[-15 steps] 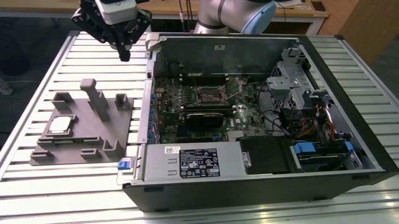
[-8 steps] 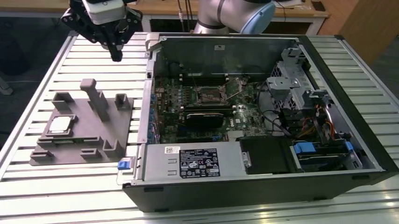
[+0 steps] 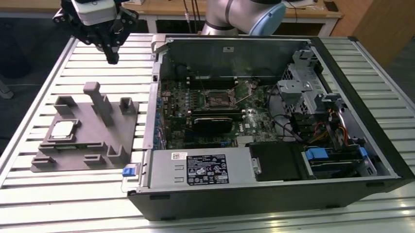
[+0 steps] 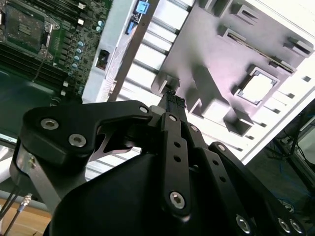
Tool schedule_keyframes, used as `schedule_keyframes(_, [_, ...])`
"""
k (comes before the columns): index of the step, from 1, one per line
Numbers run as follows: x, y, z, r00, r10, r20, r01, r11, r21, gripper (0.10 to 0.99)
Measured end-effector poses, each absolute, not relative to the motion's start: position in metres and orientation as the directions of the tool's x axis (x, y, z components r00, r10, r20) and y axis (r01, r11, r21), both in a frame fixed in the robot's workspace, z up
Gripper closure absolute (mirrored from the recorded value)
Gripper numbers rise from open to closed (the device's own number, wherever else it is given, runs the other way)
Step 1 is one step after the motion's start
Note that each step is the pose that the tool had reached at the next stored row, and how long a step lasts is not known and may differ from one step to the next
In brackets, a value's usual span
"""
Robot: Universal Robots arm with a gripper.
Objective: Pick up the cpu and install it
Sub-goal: 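Reach for the cpu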
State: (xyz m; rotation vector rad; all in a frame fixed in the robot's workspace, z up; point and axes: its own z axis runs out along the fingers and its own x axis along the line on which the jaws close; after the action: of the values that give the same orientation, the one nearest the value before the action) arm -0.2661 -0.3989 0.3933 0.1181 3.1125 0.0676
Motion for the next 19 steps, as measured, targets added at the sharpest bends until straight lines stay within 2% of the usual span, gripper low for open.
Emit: schedule_keyframes(19, [-0.298,-0.399,0.386,-0.997,0.076,-0.024,0.075,0.996,0.044,0.980])
